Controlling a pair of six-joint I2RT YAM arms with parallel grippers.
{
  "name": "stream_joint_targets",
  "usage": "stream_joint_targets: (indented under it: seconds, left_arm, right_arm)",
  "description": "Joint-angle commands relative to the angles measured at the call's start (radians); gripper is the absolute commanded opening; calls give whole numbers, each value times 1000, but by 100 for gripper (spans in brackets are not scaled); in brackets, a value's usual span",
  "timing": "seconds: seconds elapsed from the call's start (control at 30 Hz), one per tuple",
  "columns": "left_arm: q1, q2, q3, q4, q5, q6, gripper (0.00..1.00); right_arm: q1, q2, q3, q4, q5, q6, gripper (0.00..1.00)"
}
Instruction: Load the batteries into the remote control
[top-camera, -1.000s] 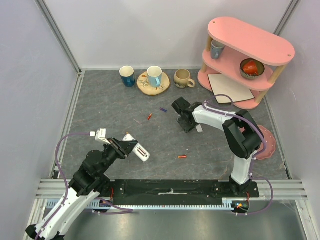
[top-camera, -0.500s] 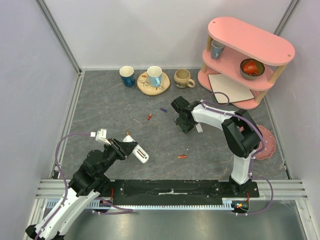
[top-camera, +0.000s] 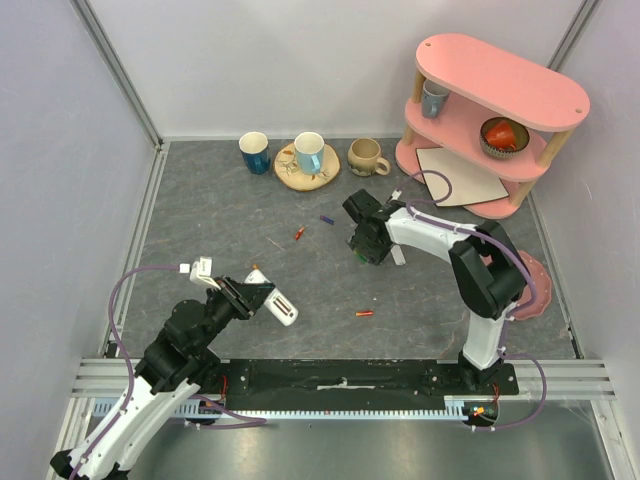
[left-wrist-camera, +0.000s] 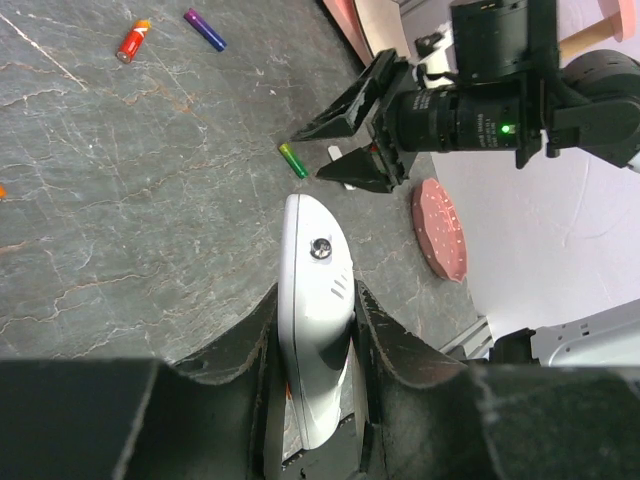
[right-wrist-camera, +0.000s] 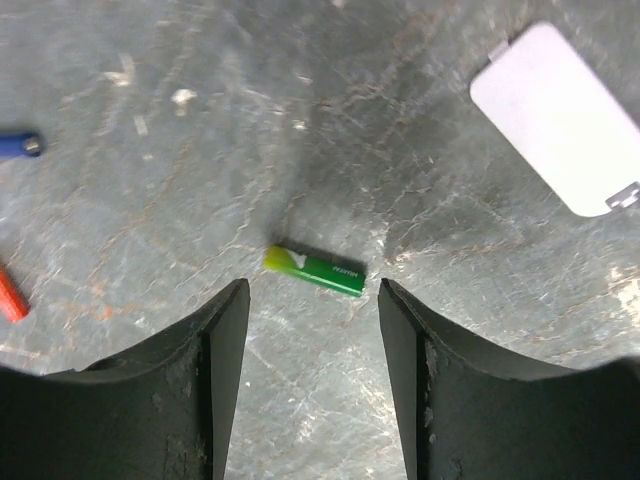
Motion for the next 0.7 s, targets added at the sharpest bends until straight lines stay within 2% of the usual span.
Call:
stream_joint_targets:
  seconds: [0.0, 0.07, 0.1, 0.13, 0.27, 0.37, 0.47, 0.67]
  left_arm:
    - [2, -74, 55, 3, -3, 43, 2]
    - [2, -74, 55, 4, -2, 45, 2]
    - [2, -74, 55, 3, -2, 45, 2]
    - [1, -74, 53, 6, 0, 45, 2]
    - [2, -74, 42, 15, 1, 43, 2]
    - [2, -74, 30, 36, 6, 37, 2]
    - [2, -68, 21, 53, 9, 37, 2]
    - [2, -57, 27, 55, 18, 45, 2]
  right_arm:
    - [5, -132, 35, 67, 79, -307, 62]
    - [3, -171, 30, 111, 89, -438, 62]
    - [3, -185, 16, 146, 37, -537, 62]
    - [5, -215, -2, 241, -17, -745, 61]
    - [5, -280, -131, 377, -86, -1082, 56]
    - [3, -239, -121, 357, -150, -1228, 56]
    - [11, -208, -125, 355, -183, -1303, 57]
    - [25, -122, -114, 348, -212, -1334, 54]
